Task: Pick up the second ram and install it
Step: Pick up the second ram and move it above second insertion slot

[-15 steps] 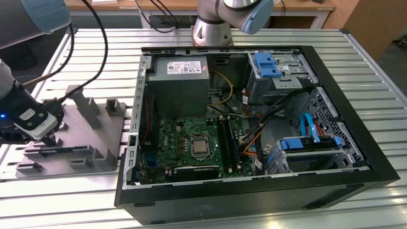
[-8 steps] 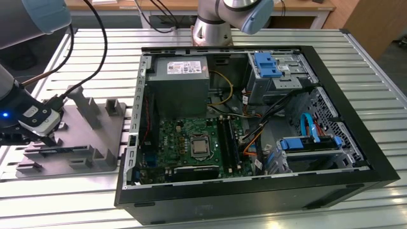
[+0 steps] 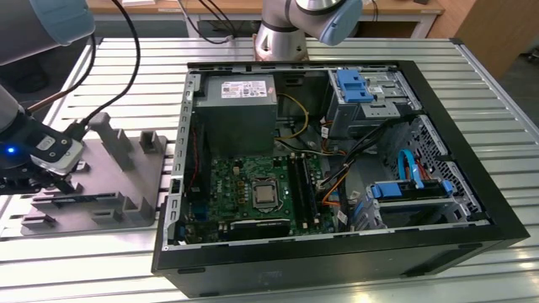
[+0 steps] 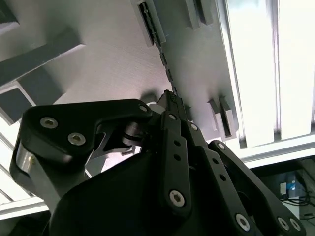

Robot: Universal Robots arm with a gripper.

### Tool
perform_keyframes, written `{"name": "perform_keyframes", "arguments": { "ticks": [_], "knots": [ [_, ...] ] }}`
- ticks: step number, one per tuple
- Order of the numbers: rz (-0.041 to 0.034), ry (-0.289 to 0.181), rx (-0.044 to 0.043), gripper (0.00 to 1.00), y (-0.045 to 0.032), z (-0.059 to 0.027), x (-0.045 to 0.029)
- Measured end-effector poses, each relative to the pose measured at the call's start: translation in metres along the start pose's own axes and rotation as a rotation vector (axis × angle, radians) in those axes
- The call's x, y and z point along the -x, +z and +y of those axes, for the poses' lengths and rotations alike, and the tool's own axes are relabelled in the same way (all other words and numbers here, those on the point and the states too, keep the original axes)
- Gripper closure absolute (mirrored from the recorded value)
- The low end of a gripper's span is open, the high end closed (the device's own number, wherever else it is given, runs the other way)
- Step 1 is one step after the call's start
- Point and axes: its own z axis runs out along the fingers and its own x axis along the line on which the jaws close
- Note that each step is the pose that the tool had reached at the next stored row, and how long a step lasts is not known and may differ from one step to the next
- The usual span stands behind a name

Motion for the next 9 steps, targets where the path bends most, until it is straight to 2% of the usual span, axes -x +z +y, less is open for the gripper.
{"name": "perform_keyframes", "arguments": {
  "ticks": [9],
  "knots": [
    [0.0049, -0.127, 0.0025, 0.90, 0.0000, 0.0000, 0.0000]
  ]
}}
